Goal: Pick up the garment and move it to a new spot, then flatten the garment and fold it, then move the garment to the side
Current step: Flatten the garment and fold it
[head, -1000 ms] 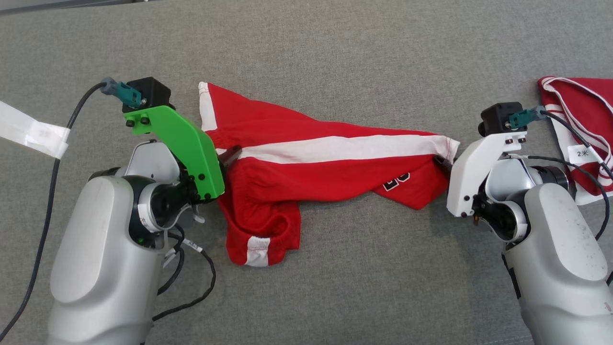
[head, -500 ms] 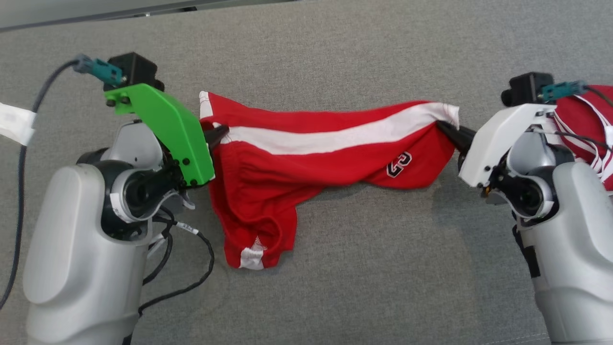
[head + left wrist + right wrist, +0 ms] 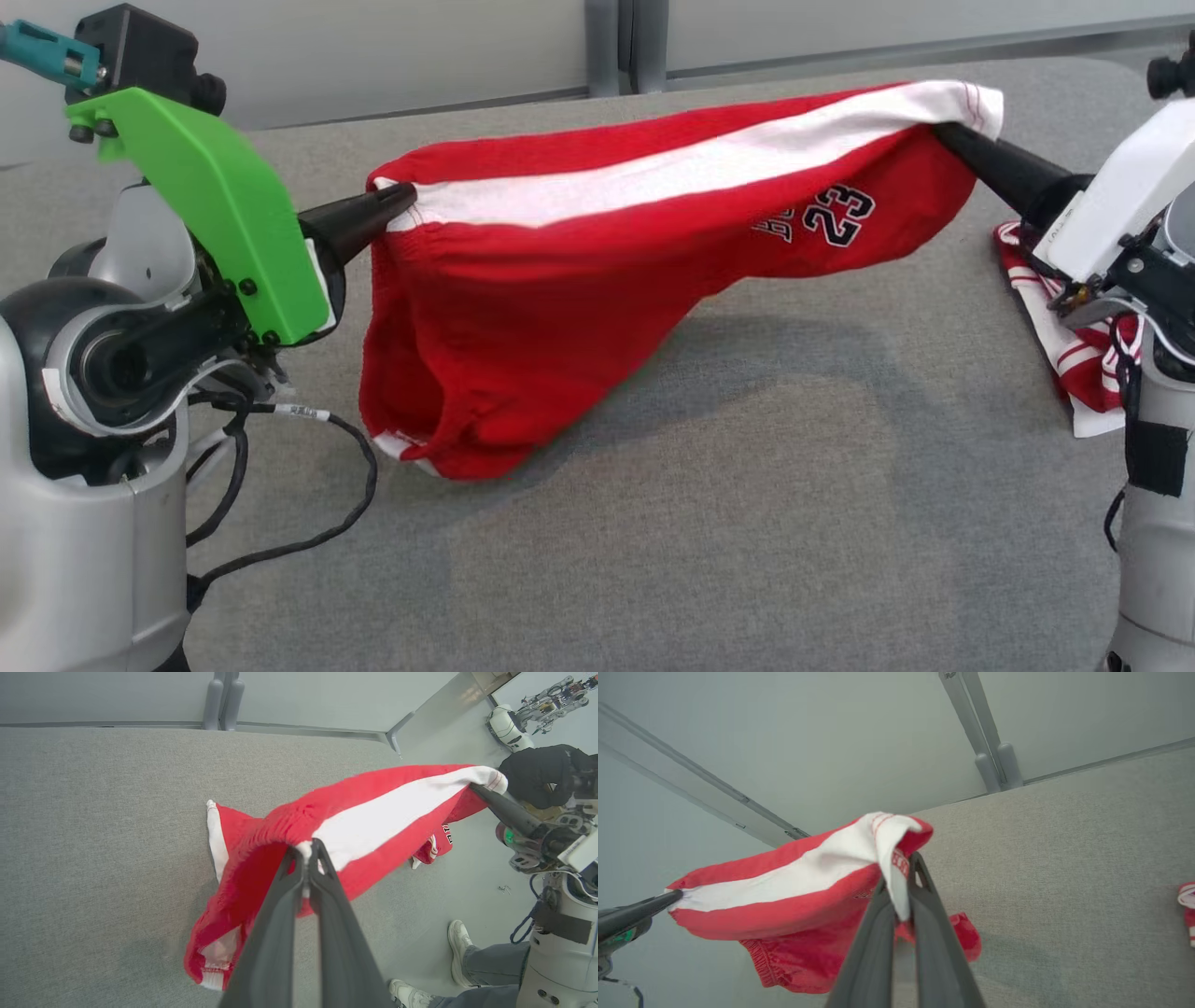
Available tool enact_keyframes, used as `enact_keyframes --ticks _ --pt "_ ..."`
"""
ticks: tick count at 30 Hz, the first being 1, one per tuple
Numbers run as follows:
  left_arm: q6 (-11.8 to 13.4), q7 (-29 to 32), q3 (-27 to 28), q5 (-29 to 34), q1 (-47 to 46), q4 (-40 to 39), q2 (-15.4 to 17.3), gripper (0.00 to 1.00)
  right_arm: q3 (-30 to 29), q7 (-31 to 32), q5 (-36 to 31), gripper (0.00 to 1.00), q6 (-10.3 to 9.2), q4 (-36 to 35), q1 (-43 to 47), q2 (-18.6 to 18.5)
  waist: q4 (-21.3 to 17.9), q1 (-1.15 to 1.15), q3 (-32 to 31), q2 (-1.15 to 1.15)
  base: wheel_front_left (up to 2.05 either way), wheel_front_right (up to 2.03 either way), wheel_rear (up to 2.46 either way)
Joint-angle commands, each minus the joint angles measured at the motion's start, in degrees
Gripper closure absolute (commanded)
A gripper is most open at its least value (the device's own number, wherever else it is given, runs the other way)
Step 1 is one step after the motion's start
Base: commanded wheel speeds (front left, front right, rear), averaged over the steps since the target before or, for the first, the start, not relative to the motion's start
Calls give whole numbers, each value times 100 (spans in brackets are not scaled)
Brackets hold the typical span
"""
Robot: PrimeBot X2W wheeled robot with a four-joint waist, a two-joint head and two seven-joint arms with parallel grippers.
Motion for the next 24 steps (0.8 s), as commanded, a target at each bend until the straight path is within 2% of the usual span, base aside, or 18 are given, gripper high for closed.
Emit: enact_keyframes --ticks 1,8,11,15,19,24 --pt "17 45 24 -32 -63 -84 13 100 -26 104 137 100 2 -172 -116 31 14 0 -289 63 0 0 0" --pt "269 406 254 -197 -562 -554 187 100 -508 1172 938 100 2 -969 -709 270 -1 0 -513 63 0 0 0" --pt "348 377 424 -74 -987 -559 311 100 -904 1657 743 100 2 -1095 -1104 247 21 0 -321 63 0 0 0" --pt "300 352 418 126 -1573 -287 474 100 -1216 1980 321 100 2 -1052 -1748 338 106 0 248 63 0 0 0" --pt "117 77 269 376 -2299 287 479 100 -1030 1692 -266 100 2 -817 -2493 376 267 0 1069 63 0 0 0" --pt "-237 -773 -45 992 -3374 1447 350 100 -610 541 -897 100 2 222 -3648 388 506 0 2080 63 0 0 0"
